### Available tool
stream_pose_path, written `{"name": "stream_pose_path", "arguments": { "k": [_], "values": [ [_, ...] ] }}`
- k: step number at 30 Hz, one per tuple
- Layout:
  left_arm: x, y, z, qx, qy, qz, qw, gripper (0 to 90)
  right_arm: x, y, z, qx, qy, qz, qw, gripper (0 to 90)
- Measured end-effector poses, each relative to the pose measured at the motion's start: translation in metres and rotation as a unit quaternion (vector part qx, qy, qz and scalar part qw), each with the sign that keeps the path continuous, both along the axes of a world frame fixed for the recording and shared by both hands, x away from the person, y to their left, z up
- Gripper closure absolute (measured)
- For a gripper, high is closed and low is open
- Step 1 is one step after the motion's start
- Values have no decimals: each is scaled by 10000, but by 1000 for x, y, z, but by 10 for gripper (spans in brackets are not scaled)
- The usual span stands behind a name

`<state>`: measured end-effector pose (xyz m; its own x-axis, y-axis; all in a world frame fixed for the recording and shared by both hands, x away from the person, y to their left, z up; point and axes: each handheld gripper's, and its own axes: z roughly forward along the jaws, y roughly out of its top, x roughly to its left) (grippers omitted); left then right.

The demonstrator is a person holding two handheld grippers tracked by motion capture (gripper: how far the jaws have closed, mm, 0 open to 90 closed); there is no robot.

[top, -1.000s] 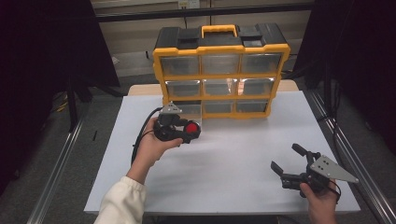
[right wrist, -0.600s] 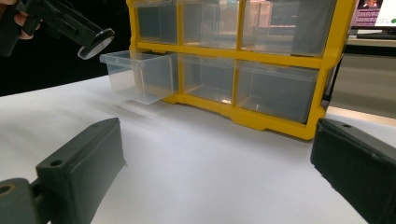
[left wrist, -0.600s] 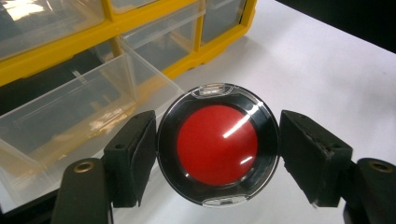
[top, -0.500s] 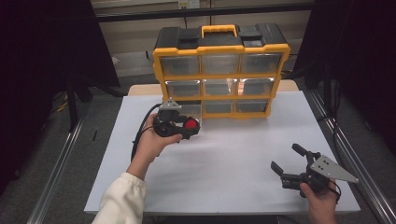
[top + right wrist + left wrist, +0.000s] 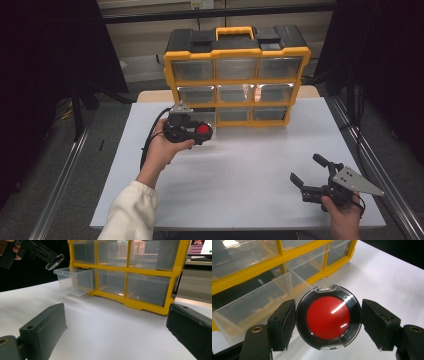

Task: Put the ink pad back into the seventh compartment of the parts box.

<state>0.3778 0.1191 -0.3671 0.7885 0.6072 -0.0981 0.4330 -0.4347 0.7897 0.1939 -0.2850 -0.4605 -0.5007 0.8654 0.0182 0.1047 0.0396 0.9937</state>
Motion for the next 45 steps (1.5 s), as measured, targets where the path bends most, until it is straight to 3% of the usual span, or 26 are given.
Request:
{"name": "stream_pose_path", "arguments": {
  "k": [2,11,25,45],
  "values": [
    [1,0,-1,-91,0,17,10000,297,0,0,0,0,3,-2,10000,21],
    [6,0,3,-28,30,82,10000,297,0,0,0,3,4,0,10000,21],
    [15,1,6,-118,-6,234,9997,297,0,0,0,-3,3,-7,10000,22],
    [25,0,4,-1,-24,403,9992,297,0,0,0,0,0,-7,10000,22]
  ]
}}
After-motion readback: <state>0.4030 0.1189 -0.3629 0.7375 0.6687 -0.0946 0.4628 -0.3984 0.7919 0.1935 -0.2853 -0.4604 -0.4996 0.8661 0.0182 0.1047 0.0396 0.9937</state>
